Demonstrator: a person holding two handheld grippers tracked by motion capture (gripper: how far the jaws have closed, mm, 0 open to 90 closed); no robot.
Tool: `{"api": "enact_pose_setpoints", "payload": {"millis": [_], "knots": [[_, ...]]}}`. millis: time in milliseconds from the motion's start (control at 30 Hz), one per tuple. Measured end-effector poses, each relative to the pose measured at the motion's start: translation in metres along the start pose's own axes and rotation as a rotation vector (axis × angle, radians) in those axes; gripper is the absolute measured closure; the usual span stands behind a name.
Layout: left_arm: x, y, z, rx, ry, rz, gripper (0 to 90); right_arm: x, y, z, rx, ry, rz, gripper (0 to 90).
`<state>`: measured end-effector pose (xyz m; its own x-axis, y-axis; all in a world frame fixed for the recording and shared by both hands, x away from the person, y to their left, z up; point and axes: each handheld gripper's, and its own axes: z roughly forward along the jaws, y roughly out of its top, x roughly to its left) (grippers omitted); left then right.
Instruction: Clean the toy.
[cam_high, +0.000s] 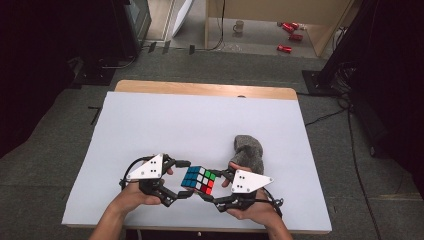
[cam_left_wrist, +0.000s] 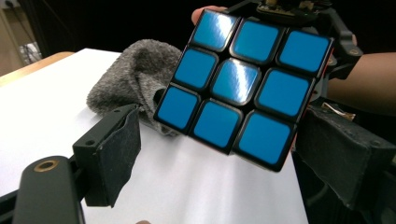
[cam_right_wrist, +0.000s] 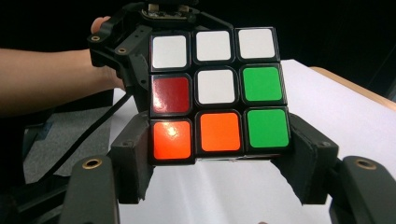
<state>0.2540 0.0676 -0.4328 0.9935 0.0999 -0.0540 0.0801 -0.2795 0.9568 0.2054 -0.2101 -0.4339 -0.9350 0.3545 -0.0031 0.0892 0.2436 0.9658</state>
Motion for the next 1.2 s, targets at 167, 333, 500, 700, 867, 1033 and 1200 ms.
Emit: {"api": "enact_pose_setpoints", "payload": {"millis": [167, 333, 500, 700, 867, 1033, 1200], "knots": [[-0.0019, -0.0010, 0.0003, 0.006, -0.033, 0.021, 20.3, -0.0001, -0.0004, 0.0008, 0.006, 0.027, -0.001, 34.8], [-0.0024, -0.0020, 0.0020, 0.023, -0.043, 0.029, 22.7, -0.0008, -0.0005, 0.0000, 0.002, 0.043, 0.007, 34.8], [-0.0030, -0.0026, 0.0026, 0.029, -0.043, 0.036, 23.8, -0.0013, -0.0011, 0.0001, 0.006, 0.047, 0.006, 34.8], [-0.0028, -0.0023, -0.0004, 0.008, -0.035, 0.043, 27.3, -0.0030, -0.0012, -0.0016, 0.001, 0.054, 0.025, 34.7], [-0.0018, -0.0024, -0.0024, -0.013, -0.031, 0.033, 33.0, -0.0063, -0.0021, -0.0039, -0.011, 0.037, 0.041, 34.6], [-0.0019, -0.0026, -0.0023, -0.012, -0.034, 0.035, 33.0, -0.0065, -0.0028, -0.0040, -0.009, 0.041, 0.036, 34.7], [-0.0006, -0.0026, -0.0033, -0.016, -0.078, 0.004, 33.0, -0.0058, -0.0029, -0.0053, -0.011, 0.068, 0.026, 34.8]]}}
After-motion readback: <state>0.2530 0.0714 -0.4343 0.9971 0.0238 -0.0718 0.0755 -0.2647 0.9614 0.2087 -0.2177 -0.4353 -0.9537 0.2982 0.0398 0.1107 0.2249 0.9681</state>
